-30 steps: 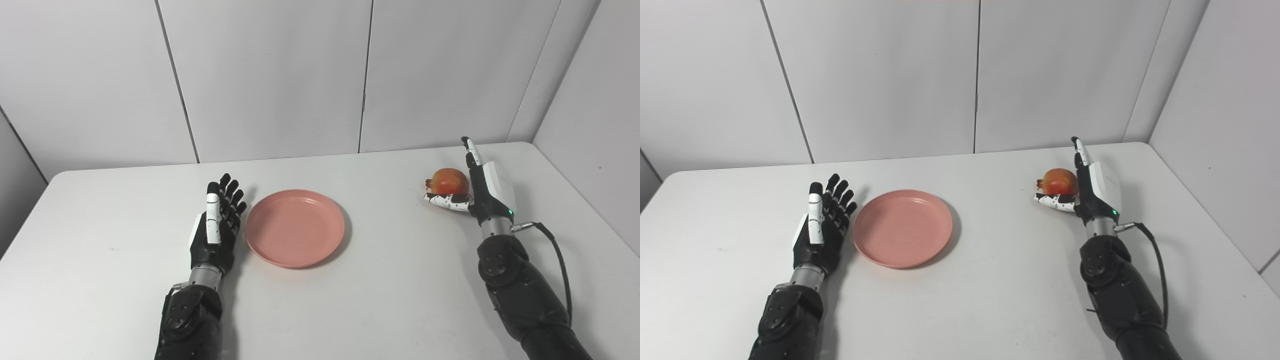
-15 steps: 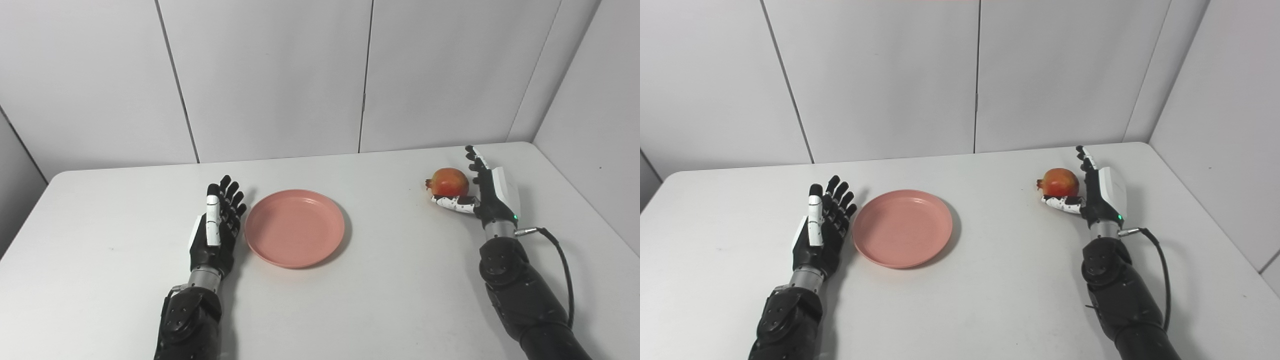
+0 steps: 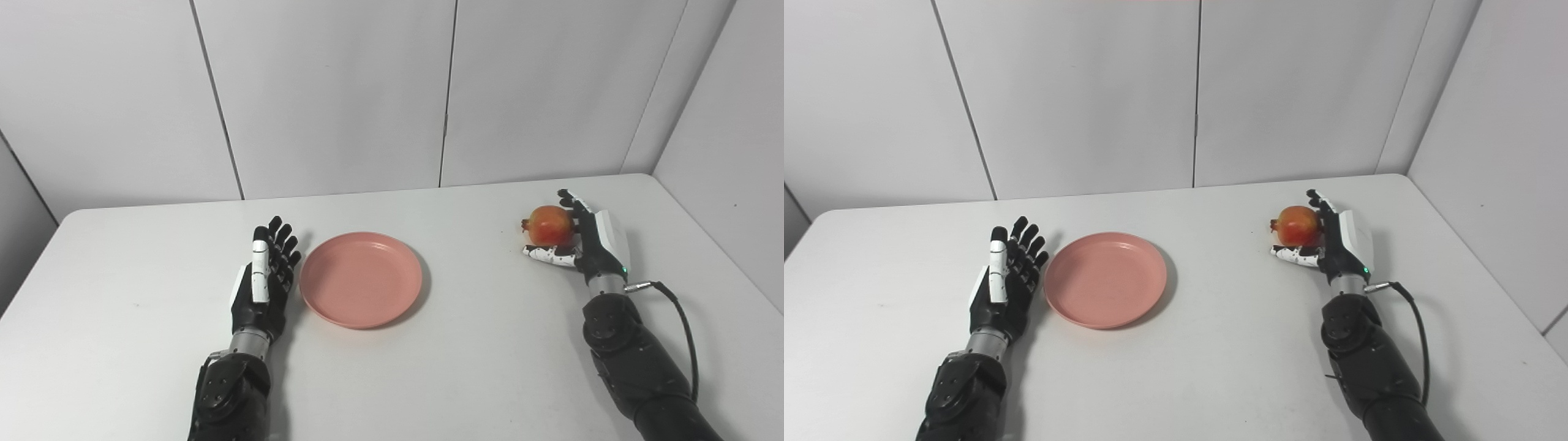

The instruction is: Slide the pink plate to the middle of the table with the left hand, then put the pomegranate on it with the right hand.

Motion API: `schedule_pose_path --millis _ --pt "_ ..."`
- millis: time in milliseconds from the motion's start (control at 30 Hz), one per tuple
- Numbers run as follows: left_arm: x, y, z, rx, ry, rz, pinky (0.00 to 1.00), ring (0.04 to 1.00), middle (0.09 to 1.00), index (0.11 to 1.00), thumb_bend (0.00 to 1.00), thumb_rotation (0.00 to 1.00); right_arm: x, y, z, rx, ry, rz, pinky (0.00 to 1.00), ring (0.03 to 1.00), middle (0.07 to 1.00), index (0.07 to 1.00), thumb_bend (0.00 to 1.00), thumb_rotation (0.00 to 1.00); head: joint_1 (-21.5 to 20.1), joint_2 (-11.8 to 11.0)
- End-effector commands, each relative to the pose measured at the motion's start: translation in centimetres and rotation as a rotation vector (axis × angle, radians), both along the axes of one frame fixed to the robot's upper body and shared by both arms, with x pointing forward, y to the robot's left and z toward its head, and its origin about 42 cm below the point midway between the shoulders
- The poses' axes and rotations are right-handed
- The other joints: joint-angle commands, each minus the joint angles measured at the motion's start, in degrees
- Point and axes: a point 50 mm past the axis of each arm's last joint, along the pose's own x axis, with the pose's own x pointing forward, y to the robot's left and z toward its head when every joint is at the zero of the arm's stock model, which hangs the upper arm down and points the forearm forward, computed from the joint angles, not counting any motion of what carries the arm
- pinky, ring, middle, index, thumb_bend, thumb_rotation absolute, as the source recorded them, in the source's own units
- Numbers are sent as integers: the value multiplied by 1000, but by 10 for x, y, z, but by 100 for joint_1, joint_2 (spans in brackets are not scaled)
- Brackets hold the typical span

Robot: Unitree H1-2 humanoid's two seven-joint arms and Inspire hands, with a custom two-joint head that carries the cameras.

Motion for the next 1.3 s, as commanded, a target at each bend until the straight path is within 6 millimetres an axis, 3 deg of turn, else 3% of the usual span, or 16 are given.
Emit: schedule_pose_path --millis 0,333,367,400,467,567,600,667,1000,1267 --pt "6 -1 13 3 -46 1 1000 1000 1000 1000 621 989 20 7 31 -15 -82 27 726 808 833 838 768 1 5 1" --pt "6 -2 13 -9 -41 -4 1000 1000 1000 1000 629 973 21 10 22 -95 -123 -2 587 680 713 722 713 0 20 20" --pt "6 -2 13 -10 -41 -3 1000 1000 1000 1000 631 965 21 11 22 -98 -131 -6 515 608 661 689 669 0 20 20" --pt "6 -2 13 -13 -42 -3 1000 1000 1000 1000 631 965 21 11 21 -99 -138 -13 515 608 661 689 669 0 18 24" --pt "5 -2 14 -12 -45 -5 1000 1000 1000 1000 629 968 20 10 20 -101 -151 -30 409 513 590 537 538 103 27 27" --pt "5 -3 14 -7 -45 -3 1000 1000 1000 1000 623 977 20 9 20 -106 -169 -45 322 431 529 500 506 127 36 26" --pt "5 -3 14 -6 -44 0 1000 1000 1000 1000 623 978 20 8 20 -108 -174 -48 340 448 482 519 512 52 40 24" --pt "5 -4 14 -7 -41 2 1000 1000 1000 1000 625 976 19 6 20 -105 -186 -58 353 456 454 531 515 6 47 22" --pt "5 -10 14 -1 -40 -2 1000 1000 1000 1000 628 970 14 5 28 -65 -251 -72 413 495 467 523 519 0 203 -13" --pt "5 -22 14 11 -41 -3 1000 1000 1000 1000 620 973 1 18 56 -3 -377 15 422 491 463 530 517 2 460 -44"
